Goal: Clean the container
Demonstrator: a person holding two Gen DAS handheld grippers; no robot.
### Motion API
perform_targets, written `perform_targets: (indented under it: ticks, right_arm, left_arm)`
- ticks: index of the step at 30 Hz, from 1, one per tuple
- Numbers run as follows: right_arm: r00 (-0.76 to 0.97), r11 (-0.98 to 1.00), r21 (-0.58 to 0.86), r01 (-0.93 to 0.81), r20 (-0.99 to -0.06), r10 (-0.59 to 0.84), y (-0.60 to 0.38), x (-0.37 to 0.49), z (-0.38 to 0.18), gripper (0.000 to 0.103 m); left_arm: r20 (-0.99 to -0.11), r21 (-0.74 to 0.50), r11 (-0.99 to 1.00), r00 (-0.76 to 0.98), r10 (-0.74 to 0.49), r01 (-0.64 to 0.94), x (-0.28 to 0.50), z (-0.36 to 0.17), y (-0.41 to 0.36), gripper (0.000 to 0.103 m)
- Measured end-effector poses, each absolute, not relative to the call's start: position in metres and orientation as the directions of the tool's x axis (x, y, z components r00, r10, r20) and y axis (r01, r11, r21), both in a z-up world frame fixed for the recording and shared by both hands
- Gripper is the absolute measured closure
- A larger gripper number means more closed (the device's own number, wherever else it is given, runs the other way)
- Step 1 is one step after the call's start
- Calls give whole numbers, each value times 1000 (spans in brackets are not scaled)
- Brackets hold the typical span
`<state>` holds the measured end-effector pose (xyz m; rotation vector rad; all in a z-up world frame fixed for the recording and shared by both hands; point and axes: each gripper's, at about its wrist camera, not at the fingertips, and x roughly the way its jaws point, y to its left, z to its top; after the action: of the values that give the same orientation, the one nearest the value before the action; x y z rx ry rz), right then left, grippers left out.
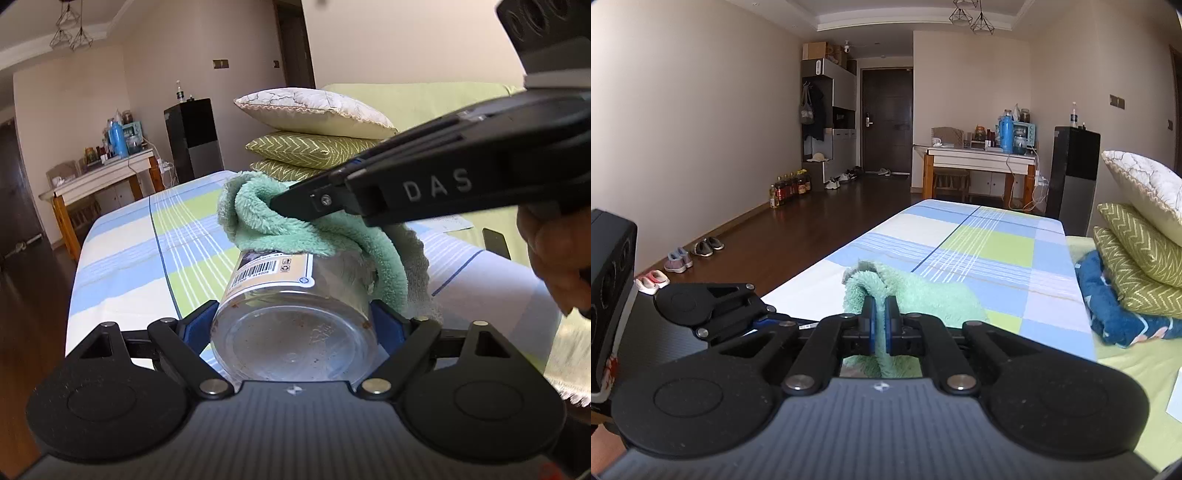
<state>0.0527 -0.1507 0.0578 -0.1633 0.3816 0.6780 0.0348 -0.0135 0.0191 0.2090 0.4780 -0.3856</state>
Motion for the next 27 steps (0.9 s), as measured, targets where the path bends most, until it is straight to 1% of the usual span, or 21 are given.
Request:
perform_targets:
  ticks: [4,8,10,12,13,15,17,21,24,27]
  right_arm:
    - [716,777,2,-630,-385,582,-156,51,56,100]
    - [719,779,3,-627,-384,579,-160,49,55,100]
    - [718,781,13,-624,-384,580,-163,49,54,100]
    - [719,783,19,-622,-383,581,-165,49,54,100]
    - [718,782,19,-623,-383,581,-165,49,54,100]
    - [716,781,19,-624,-386,581,-166,51,55,100]
    - [722,789,16,-615,-391,571,-166,54,56,100]
    - [726,798,26,-601,-400,560,-163,54,55,99]
    - [689,758,27,-651,-398,606,-156,41,57,99]
    - [641,697,-13,-717,-404,652,-143,23,59,99]
  left_arm:
    - [-492,-27,913,790,-367,407,39,18,0,14]
    - [-472,-274,883,747,-468,381,45,16,28,14]
    - [-463,-368,857,728,-506,361,50,13,39,14]
    - [-463,-410,838,709,-532,361,52,9,45,16]
    - [-464,-411,836,705,-536,364,52,9,45,16]
    - [-474,-362,853,713,-516,376,48,10,42,17]
    - [-486,-274,881,735,-472,384,43,14,34,17]
    - [-503,8,919,796,-337,395,30,18,7,17]
    - [-497,82,912,810,-311,401,28,17,-2,17]
    - [-495,111,908,815,-302,404,27,18,-8,17]
